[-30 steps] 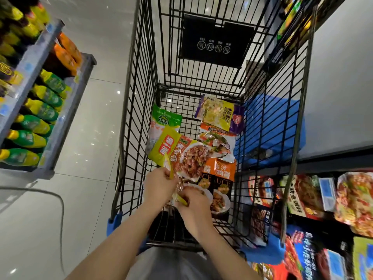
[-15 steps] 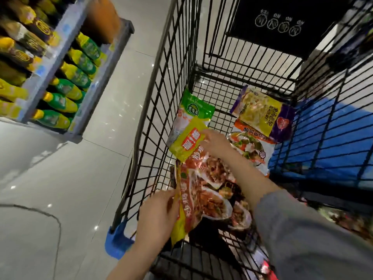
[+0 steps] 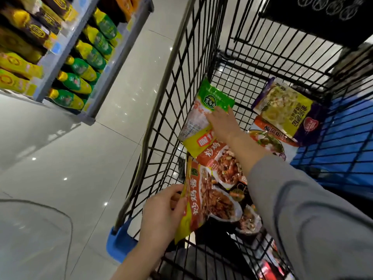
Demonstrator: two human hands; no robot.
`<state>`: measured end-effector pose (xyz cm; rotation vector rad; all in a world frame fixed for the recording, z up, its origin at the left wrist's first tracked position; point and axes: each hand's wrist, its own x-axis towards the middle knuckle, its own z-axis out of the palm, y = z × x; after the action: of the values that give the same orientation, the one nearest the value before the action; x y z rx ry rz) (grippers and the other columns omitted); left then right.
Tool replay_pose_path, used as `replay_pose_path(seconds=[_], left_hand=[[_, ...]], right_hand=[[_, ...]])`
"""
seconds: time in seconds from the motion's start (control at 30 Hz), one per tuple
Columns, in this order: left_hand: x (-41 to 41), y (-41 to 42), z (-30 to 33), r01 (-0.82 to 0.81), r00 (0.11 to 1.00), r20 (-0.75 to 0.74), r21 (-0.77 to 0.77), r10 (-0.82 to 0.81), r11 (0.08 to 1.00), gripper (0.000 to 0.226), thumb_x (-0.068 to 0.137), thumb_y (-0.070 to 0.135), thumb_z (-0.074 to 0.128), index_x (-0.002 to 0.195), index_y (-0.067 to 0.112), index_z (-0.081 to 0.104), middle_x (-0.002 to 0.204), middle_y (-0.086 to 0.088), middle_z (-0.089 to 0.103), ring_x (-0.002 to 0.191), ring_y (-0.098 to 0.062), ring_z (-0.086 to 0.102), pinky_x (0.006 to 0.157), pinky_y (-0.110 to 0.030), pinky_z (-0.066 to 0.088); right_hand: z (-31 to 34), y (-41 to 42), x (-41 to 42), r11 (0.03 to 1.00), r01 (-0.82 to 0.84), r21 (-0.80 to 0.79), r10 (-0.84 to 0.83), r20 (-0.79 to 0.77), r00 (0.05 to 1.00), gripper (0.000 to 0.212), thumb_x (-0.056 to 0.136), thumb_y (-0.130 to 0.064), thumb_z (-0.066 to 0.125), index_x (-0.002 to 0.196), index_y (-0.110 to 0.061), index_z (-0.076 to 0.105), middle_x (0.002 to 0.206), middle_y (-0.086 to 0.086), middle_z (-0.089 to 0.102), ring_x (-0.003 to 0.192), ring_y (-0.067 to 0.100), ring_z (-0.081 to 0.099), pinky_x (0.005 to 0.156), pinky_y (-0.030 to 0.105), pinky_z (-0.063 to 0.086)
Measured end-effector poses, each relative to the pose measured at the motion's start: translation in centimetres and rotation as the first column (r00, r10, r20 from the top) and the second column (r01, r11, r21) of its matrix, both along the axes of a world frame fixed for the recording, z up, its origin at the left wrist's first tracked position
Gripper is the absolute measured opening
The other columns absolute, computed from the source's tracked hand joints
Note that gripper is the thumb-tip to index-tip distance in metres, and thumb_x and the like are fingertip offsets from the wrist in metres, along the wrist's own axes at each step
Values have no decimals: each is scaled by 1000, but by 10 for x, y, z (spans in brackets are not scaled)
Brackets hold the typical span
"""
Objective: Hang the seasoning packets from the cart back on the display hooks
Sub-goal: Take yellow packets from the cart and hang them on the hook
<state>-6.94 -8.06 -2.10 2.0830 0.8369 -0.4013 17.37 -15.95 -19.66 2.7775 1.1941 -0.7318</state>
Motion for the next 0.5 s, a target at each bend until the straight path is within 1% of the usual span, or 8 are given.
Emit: replay_pose_path(seconds=[0.07, 0.13, 0.2, 0.27, 0.33, 0.4, 0.47, 0.5], left_hand=[[-2, 0, 0, 9, 1000, 7, 12, -9, 1000, 27, 83, 15, 67, 89, 40, 59, 62, 20, 59, 71, 6, 59, 57, -16, 48], [-4, -1, 1, 45, 999, -14, -1, -45, 999, 21, 83, 18, 66, 93, 37, 62, 65, 18, 61, 73, 3, 59, 59, -17, 48], [-7, -2, 0, 96, 995, -16, -8, -96, 995, 20, 83, 20, 66, 94, 37, 63, 67, 17, 61, 71, 0, 59, 58, -14, 45], [-9, -2, -2, 127, 992, -10, 13, -127, 992, 18, 83, 21, 66, 97, 34, 65, 67, 17, 61, 64, 1, 58, 57, -10, 42], [-9, -1, -3, 136, 991, -3, 17, -136, 990, 18, 84, 21, 66, 97, 33, 65, 69, 15, 63, 63, 1, 58, 56, -10, 41], [-9, -1, -4, 153, 988, 12, 6, -154, 988, 19, 83, 20, 66, 94, 35, 64, 68, 11, 64, 61, -3, 60, 54, -13, 43], [-8, -1, -3, 188, 982, 36, 0, -188, 982, 18, 83, 18, 66, 93, 33, 63, 68, 11, 64, 66, 1, 60, 55, -12, 42], [-9, -1, -2, 204, 978, 55, -5, -203, 979, 18, 83, 18, 67, 93, 32, 62, 68, 13, 63, 68, 3, 59, 56, -11, 42]], right_hand=[[3, -7, 5, 999, -42, -32, 43, 21, 999, 36, 87, -10, 52, 122, -16, 49, 112, 10, 61, 115, 27, 51, 108, 43, 22], [9, -17, 2, 995, -35, -97, 32, -24, 999, 26, 87, -6, 48, 110, -17, 56, 98, 5, 63, 98, 27, 58, 94, 36, 36], [21, -36, -7, 990, 48, -133, -58, -74, 996, 23, 89, -8, 46, 104, -18, 60, 100, 5, 64, 98, 26, 59, 86, 35, 40], [34, -62, -22, 980, 177, -94, -186, -107, 977, 20, 89, -12, 47, 98, -16, 64, 101, 8, 64, 97, 28, 59, 79, 34, 42], [54, -93, -39, 944, 323, -63, -329, -137, 934, 19, 88, -13, 48, 95, -15, 66, 102, 10, 63, 92, 31, 59, 69, 33, 43], [76, -123, -57, 900, 430, -72, -436, -171, 884, 22, 89, -13, 47, 101, -14, 65, 107, 12, 63, 93, 32, 60, 69, 35, 45], [100, -146, -80, 862, 494, -113, -506, -200, 839, 28, 92, -16, 47, 116, -16, 61, 117, 12, 60, 99, 32, 59, 72, 36, 46], [112, -155, -93, 848, 516, -124, -531, -183, 828, 28, 93, -19, 47, 118, -17, 59, 121, 12, 57, 101, 31, 57, 70, 35, 44]])
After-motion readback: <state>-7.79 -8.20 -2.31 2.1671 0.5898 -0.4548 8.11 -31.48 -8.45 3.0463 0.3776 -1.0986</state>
